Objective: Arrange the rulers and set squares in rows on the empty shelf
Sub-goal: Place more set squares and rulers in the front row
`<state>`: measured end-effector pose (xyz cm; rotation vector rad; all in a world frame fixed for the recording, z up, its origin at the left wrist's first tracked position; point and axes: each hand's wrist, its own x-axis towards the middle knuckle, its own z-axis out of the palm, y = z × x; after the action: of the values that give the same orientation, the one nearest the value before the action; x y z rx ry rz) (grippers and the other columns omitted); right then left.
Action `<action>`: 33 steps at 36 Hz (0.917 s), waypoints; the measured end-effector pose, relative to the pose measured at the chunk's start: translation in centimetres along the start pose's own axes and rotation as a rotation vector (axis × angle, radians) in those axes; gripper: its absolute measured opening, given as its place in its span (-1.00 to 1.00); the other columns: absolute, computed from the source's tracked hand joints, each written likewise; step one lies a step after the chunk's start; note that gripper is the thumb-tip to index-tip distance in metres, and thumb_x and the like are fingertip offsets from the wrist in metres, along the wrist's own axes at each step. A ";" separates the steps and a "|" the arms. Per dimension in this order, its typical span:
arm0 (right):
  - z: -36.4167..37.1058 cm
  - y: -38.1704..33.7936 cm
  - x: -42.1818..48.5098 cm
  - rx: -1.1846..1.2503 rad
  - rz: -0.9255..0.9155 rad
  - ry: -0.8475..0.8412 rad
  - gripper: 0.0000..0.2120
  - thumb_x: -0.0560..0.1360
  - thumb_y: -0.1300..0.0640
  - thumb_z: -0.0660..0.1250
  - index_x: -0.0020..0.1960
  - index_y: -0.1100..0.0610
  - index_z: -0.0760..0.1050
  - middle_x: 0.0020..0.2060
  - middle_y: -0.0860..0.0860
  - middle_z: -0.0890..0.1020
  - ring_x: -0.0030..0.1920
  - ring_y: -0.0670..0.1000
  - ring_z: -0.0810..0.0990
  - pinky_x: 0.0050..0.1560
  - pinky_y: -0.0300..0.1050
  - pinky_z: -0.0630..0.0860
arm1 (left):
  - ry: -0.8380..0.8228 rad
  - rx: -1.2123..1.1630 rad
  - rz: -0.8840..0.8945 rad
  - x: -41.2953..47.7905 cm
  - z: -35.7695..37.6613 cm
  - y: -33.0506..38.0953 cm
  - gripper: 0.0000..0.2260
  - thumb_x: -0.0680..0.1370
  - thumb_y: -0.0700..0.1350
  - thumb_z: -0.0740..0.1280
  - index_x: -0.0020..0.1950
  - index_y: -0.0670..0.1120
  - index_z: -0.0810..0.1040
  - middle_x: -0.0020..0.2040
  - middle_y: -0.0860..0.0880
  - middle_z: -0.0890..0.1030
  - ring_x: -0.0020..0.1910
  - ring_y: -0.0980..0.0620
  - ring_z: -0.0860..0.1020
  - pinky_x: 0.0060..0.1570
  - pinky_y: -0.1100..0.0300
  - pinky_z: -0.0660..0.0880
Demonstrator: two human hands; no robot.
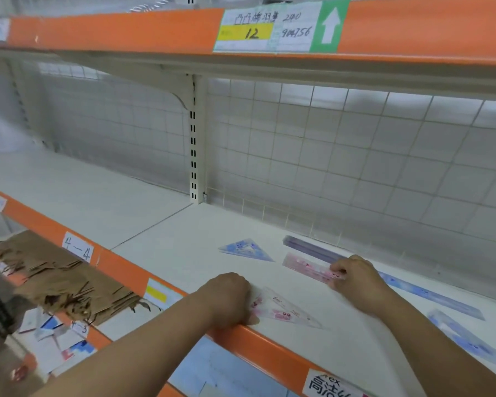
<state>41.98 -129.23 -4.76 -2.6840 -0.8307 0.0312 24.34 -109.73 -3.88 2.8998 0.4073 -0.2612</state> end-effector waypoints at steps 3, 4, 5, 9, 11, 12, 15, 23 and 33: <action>0.3 0.1 0.4 0.005 -0.005 -0.001 -0.89 0.48 0.13 0.37 0.00 0.03 0.60 -0.08 -0.01 0.44 0.04 0.04 0.45 -0.03 -0.20 0.32 | -0.005 0.012 -0.004 0.0 -0.1 0.1 -0.65 0.51 0.08 0.37 0.09 -0.19 0.54 0.09 -0.12 0.57 0.08 -0.08 0.53 -0.02 0.13 0.44; 0.3 0.1 0.5 0.010 -0.003 -0.008 -0.91 0.48 0.13 0.37 -0.02 0.02 0.59 -0.08 -0.01 0.45 0.03 0.04 0.45 -0.03 -0.19 0.33 | -0.004 0.016 -0.002 -0.1 -0.1 0.1 -0.65 0.51 0.08 0.37 0.10 -0.19 0.54 0.10 -0.12 0.57 0.08 -0.08 0.53 -0.01 0.13 0.44; 0.4 0.1 0.5 0.011 -0.002 -0.016 -0.91 0.49 0.12 0.37 -0.01 0.01 0.58 -0.07 -0.01 0.45 0.04 0.04 0.45 -0.02 -0.18 0.34 | -0.002 0.022 0.000 -0.1 -0.1 0.1 -0.65 0.51 0.08 0.36 0.10 -0.19 0.54 0.09 -0.12 0.57 0.08 -0.08 0.53 -0.01 0.13 0.45; 0.4 0.3 0.8 0.021 0.006 -0.055 -0.87 0.50 0.09 0.36 0.05 0.03 0.57 0.00 0.01 0.51 0.05 0.03 0.50 0.05 -0.15 0.43 | -0.002 0.035 0.003 -0.1 -0.1 0.1 -0.64 0.51 0.09 0.36 0.09 -0.19 0.55 0.09 -0.12 0.57 0.07 -0.08 0.53 -0.01 0.13 0.45; 0.3 0.3 0.8 0.021 0.009 -0.069 -0.97 0.50 0.12 0.35 -0.09 0.00 0.54 -0.04 0.01 0.51 -0.02 0.02 0.51 -0.06 -0.18 0.42 | -0.005 0.042 0.001 -0.1 -0.1 0.1 -0.65 0.51 0.09 0.36 0.09 -0.18 0.55 0.09 -0.12 0.57 0.07 -0.08 0.53 -0.01 0.12 0.45; 0.4 0.4 0.9 0.026 0.004 -0.068 -0.90 0.50 0.15 0.34 -0.17 -0.01 0.50 -0.09 0.00 0.49 -0.07 0.02 0.50 -0.13 -0.19 0.40 | -0.008 0.043 0.001 -0.1 -0.1 0.1 -0.65 0.51 0.09 0.36 0.09 -0.18 0.55 0.09 -0.12 0.57 0.08 -0.08 0.53 -0.01 0.12 0.45; 0.5 0.4 0.9 0.012 -0.017 -0.059 -0.66 0.50 0.22 0.28 -0.39 -0.04 0.34 -0.28 -0.05 0.39 -0.16 0.03 0.42 -0.29 -0.25 0.29 | -0.012 0.062 0.007 -0.1 -0.2 0.2 -0.63 0.52 0.10 0.35 0.12 -0.19 0.54 0.11 -0.12 0.56 0.09 -0.08 0.53 0.00 0.13 0.44; 0.1 -0.3 0.2 -0.027 0.009 -0.078 -0.88 0.55 0.10 0.25 -0.14 -0.07 0.44 -0.09 0.01 0.42 0.10 0.10 0.45 -0.20 -0.29 0.30 | -0.002 0.043 0.005 -0.1 -0.1 0.2 -0.66 0.53 0.08 0.35 0.09 -0.18 0.53 0.11 -0.13 0.55 0.09 -0.08 0.52 -0.03 0.16 0.41; -0.6 -4.0 -3.3 0.082 -0.145 -0.072 -0.90 0.50 0.02 0.36 0.01 -0.08 0.56 0.02 -0.10 0.45 0.12 -0.06 0.44 0.14 -0.21 0.37 | 0.010 0.027 0.013 0.0 0.0 0.1 -0.66 0.52 0.10 0.36 0.07 -0.16 0.54 0.10 -0.11 0.55 0.08 -0.06 0.53 0.00 0.15 0.43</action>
<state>37.19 -128.15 -3.15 -2.5529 -1.0215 0.1249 24.36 -109.78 -3.87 2.9306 0.3898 -0.2518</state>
